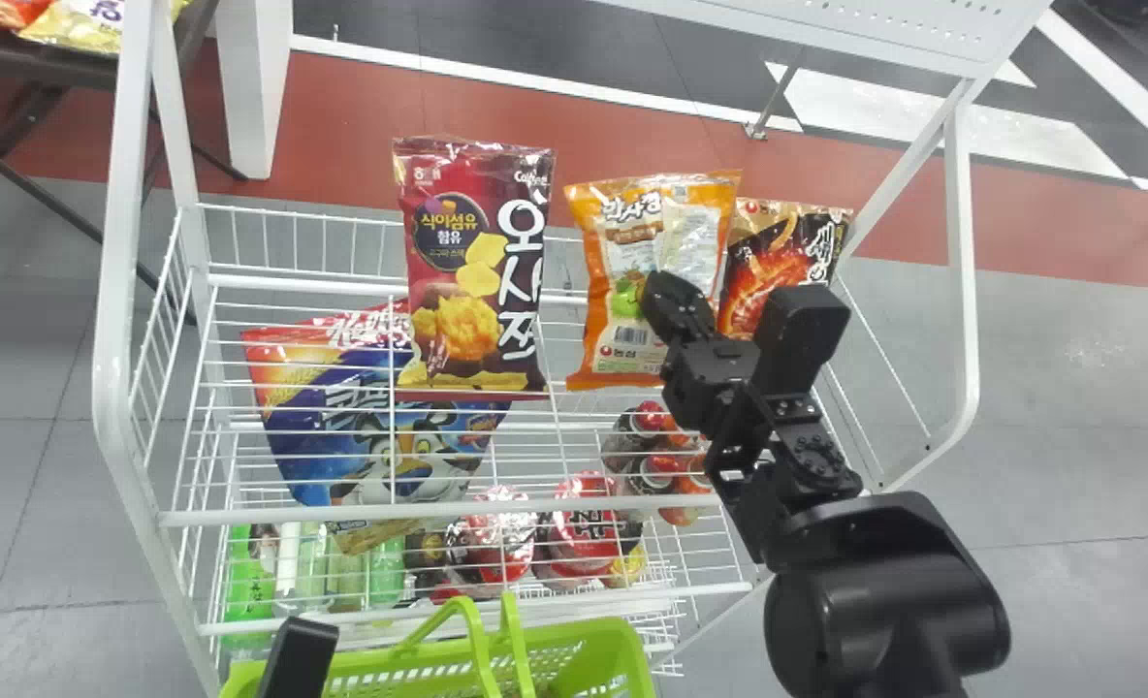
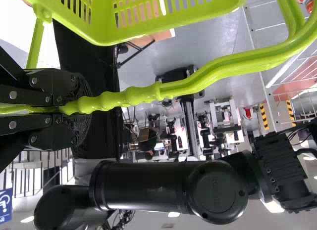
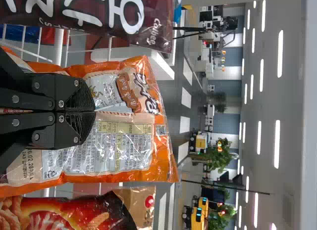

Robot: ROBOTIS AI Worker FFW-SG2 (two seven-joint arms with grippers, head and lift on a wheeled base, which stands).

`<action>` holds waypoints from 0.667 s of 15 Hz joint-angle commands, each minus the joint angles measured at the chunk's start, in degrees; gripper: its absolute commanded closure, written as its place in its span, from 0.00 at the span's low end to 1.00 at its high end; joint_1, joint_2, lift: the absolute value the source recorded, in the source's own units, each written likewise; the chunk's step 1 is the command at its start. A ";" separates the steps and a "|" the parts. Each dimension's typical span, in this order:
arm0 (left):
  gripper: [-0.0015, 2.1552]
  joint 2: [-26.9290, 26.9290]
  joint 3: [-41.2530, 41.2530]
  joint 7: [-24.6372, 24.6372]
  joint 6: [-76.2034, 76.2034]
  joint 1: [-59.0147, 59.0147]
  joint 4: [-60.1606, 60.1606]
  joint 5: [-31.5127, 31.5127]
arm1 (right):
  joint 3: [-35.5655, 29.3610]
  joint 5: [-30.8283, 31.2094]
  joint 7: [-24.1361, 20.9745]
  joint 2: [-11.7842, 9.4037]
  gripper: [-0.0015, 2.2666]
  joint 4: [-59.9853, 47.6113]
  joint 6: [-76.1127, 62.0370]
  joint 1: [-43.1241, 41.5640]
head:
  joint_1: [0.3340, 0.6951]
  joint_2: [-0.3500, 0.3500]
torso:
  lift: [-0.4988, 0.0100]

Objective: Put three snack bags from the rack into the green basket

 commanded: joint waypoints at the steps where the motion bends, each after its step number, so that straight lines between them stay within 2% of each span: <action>1: 0.54 -0.15 -0.09 0.17 0.07 -0.09 -0.09 -0.09 | -1.14 -2.20 0.98 -0.47 0.99 -4.52 0.12 2.44 | 1.00 0.00 | 0.98; 5: 0.54 -0.15 -0.35 0.43 0.07 -0.36 -0.18 -0.09 | -2.98 -5.19 4.06 -0.47 0.99 -14.98 8.91 7.54 | 1.00 0.00 | 0.98; 8: 0.54 -0.15 0.70 0.26 0.07 0.08 -0.44 0.09 | -5.62 -5.89 9.60 -0.65 0.99 -23.77 25.43 11.14 | 1.00 0.00 | 0.98; 10: 0.54 -0.15 1.05 -0.01 0.07 0.61 -0.36 0.18 | -7.82 -6.33 13.90 -1.88 0.99 -28.60 37.03 12.99 | 1.00 0.00 | 0.98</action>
